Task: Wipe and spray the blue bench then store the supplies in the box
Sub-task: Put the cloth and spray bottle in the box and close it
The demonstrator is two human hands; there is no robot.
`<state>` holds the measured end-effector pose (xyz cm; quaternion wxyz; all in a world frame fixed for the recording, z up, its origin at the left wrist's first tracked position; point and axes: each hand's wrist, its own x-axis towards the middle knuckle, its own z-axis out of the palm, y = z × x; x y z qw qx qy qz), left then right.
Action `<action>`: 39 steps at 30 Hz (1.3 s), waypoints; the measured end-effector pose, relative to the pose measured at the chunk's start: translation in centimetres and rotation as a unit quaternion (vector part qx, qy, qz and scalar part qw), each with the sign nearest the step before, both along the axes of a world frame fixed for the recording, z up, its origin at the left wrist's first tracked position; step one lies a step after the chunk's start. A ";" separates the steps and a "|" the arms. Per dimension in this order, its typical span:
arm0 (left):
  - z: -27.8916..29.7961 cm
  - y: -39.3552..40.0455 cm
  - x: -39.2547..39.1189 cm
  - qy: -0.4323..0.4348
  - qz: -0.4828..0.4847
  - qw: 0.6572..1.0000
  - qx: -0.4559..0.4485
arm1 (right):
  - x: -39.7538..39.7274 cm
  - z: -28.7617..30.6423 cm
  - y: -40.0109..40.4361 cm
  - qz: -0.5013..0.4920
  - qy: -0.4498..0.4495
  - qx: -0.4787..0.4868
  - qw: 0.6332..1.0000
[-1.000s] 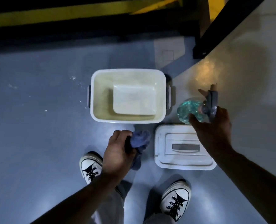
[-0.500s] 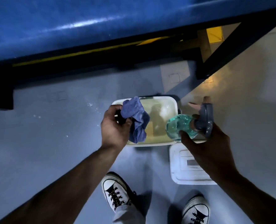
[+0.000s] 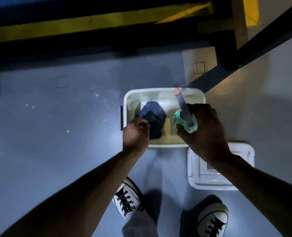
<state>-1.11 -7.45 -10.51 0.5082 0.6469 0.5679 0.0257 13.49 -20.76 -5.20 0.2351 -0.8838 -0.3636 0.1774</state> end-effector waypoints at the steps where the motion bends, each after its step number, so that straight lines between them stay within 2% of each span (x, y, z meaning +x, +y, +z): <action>1: 0.4 0.1 -0.8 0.004 -0.006 1.000 0.006 | 0.0 -0.4 0.8 0.021 -0.027 -0.031 0.999; 3: 0.8 0.3 -2.2 0.009 0.003 1.000 -0.010 | 0.0 -1.6 2.4 0.082 -0.084 -0.090 0.989; 6: 0.7 0.6 -3.3 -0.008 0.025 0.999 -0.033 | 0.1 -4.8 4.6 0.168 -0.172 -0.171 0.956; 9: -0.5 0.7 -4.4 -0.046 0.020 0.998 -0.028 | -0.6 -9.0 6.3 0.219 -0.196 -0.214 0.932; 13: -2.0 0.8 -5.1 -0.081 0.059 0.993 -0.058 | -1.8 -12.6 7.6 0.229 -0.222 -0.288 0.903; 16: -2.1 0.7 -5.1 -0.095 0.072 0.991 -0.063 | -2.6 -13.1 7.9 0.229 -0.229 -0.287 0.902; 18: -1.5 0.5 -4.9 -0.096 0.065 0.992 -0.057 | -2.7 -12.4 7.5 0.222 -0.206 -0.274 0.913; 20: -0.6 -0.3 -4.3 -0.093 0.053 0.993 -0.054 | -2.2 -11.0 6.1 0.193 -0.148 -0.232 0.942; 23: 1.0 -2.3 -2.7 -0.097 0.047 0.992 -0.060 | -1.0 -7.6 2.4 0.086 -0.101 -0.102 0.986; 25: 1.9 -4.7 -1.5 -0.085 0.037 0.994 -0.059 | -0.1 -5.2 -1.7 -0.006 -0.063 -0.022 0.998; 27: 2.4 -7.8 -0.7 -0.068 0.009 0.997 -0.044 | 1.1 -3.5 -6.7 -0.090 -0.036 -0.007 0.995; 30: 2.3 -12.9 0.0 -0.019 -0.059 0.998 -0.006 | 3.8 -4.3 -15.1 -0.237 0.049 -0.129 0.962; 33: 0.7 -17.4 0.5 0.011 -0.079 0.996 -0.029 | 5.7 -7.0 -21.8 -0.284 0.170 -0.267 0.905; 35: -1.4 -20.0 0.8 0.049 -0.106 0.993 -0.030 | 6.4 -8.7 -24.7 -0.323 0.226 -0.295 0.870; 39: -6.7 -23.5 1.5 0.148 -0.152 0.974 -0.075 | 7.6 -12.3 -28.0 -0.334 0.232 -0.318 0.856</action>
